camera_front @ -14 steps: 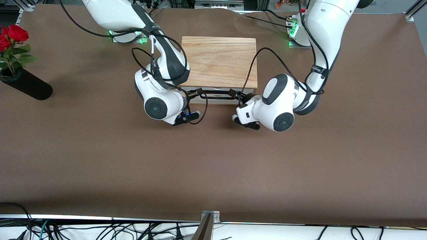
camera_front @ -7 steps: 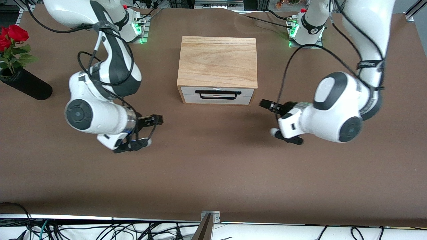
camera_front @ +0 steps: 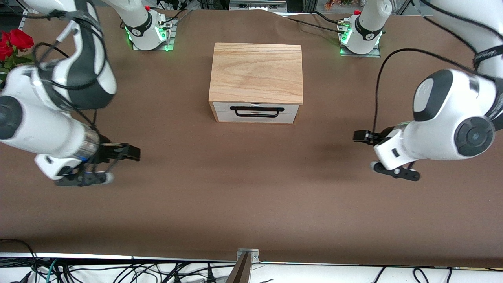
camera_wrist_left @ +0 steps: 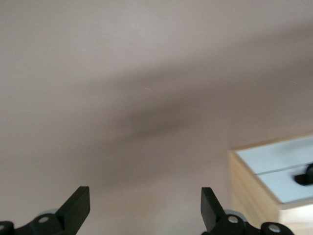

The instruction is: Close drawer with both arms simultaneously

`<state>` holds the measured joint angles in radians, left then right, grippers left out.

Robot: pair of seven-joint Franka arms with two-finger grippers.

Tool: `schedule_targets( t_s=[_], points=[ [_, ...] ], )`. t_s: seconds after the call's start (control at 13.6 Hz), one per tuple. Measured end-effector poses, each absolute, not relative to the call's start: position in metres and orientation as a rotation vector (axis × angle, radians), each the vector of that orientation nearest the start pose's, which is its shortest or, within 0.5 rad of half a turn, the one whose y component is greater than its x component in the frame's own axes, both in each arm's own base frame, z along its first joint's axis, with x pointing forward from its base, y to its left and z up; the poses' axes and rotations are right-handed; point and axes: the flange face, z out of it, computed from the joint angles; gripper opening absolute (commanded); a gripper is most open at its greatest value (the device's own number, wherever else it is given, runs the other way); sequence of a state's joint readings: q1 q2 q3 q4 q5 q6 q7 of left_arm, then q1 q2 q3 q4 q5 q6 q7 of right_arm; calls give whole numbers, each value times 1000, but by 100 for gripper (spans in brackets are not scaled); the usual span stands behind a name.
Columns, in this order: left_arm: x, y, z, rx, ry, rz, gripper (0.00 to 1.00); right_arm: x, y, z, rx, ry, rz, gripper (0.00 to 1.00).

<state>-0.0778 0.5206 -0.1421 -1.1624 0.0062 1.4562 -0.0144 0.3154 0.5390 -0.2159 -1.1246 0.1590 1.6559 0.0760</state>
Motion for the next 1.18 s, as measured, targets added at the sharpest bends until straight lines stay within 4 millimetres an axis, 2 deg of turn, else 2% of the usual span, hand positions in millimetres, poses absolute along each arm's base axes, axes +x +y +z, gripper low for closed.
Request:
schedule_targets(
  t_s=[0.15, 0.29, 0.44, 0.51, 0.66, 0.81, 0.96, 1.03, 1.18],
  points=[
    [662, -104, 527, -3125, 261, 254, 100, 693, 103, 534, -3094, -19, -49, 100],
    [650, -71, 575, -3132, 174, 145, 100, 688, 70, 556, -3089, 48, -84, 100],
    [632, -48, 606, -3128, 98, 75, 100, 677, 31, 571, -3077, 129, -95, 100],
    [624, -41, 608, -3123, 78, 43, 100, 670, 17, 576, -3072, 157, -95, 100],
    [607, -29, 597, -3112, 34, -30, 100, 654, -3, 583, -3076, 195, -82, 100],
    [587, 7, 583, -3139, -85, -39, 100, 639, -15, 584, -3086, 208, -61, 100],
    [572, 40, 578, -3182, -158, -34, 100, 631, -12, 584, -3122, 176, -49, 100],
    [568, 50, 578, -3187, -148, -38, 100, 628, -5, 585, -3149, 145, -49, 100],
    [565, 53, 578, -3188, -124, -38, 100, 625, 8, 584, -3171, 98, -41, 100]
  ],
)
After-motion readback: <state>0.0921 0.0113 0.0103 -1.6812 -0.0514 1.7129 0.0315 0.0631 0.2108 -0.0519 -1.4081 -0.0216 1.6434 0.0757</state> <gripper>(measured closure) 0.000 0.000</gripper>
